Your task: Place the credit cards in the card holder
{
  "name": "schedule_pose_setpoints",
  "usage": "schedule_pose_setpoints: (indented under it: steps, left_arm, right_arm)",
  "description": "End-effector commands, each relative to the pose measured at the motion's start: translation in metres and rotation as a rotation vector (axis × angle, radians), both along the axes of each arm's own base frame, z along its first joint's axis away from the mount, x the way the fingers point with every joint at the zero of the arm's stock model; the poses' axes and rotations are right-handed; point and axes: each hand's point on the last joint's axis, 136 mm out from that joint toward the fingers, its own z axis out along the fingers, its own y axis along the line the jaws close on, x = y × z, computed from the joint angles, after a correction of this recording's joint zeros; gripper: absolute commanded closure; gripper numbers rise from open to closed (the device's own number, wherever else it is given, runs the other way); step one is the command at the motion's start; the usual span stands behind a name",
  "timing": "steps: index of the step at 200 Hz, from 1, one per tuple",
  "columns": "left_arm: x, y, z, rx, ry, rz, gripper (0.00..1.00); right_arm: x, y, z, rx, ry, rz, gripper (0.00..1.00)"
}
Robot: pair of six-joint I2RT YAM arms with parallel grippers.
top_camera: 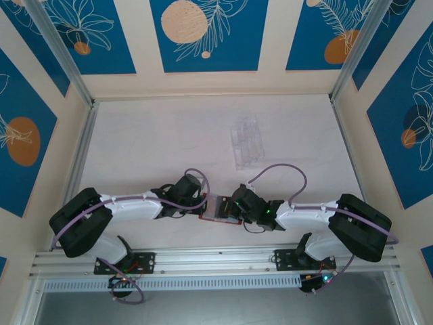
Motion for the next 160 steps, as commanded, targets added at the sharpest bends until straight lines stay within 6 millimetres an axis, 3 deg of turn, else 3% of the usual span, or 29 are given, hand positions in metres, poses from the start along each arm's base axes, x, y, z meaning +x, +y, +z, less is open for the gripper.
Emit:
schedule_pose_setpoints:
  steps: [1, 48, 96, 160]
  left_arm:
    - [-0.032, 0.033, -0.041, 0.164, 0.128, -0.013, 0.94]
    - [-0.032, 0.035, -0.04, 0.164, 0.123, -0.009, 0.94]
    - [-0.033, 0.036, -0.041, 0.163, 0.123, -0.006, 0.94]
    - [-0.033, 0.037, -0.039, 0.157, 0.119, -0.001, 0.94]
  right_arm:
    - [-0.016, -0.044, -0.037, -0.221, 0.075, -0.034, 1.0]
    - [-0.011, -0.024, -0.034, -0.225, 0.068, 0.011, 1.0]
    - [-0.016, -0.021, -0.025, -0.208, 0.062, 0.019, 1.0]
    - [-0.016, -0.003, -0.033, -0.171, 0.083, 0.053, 1.0]
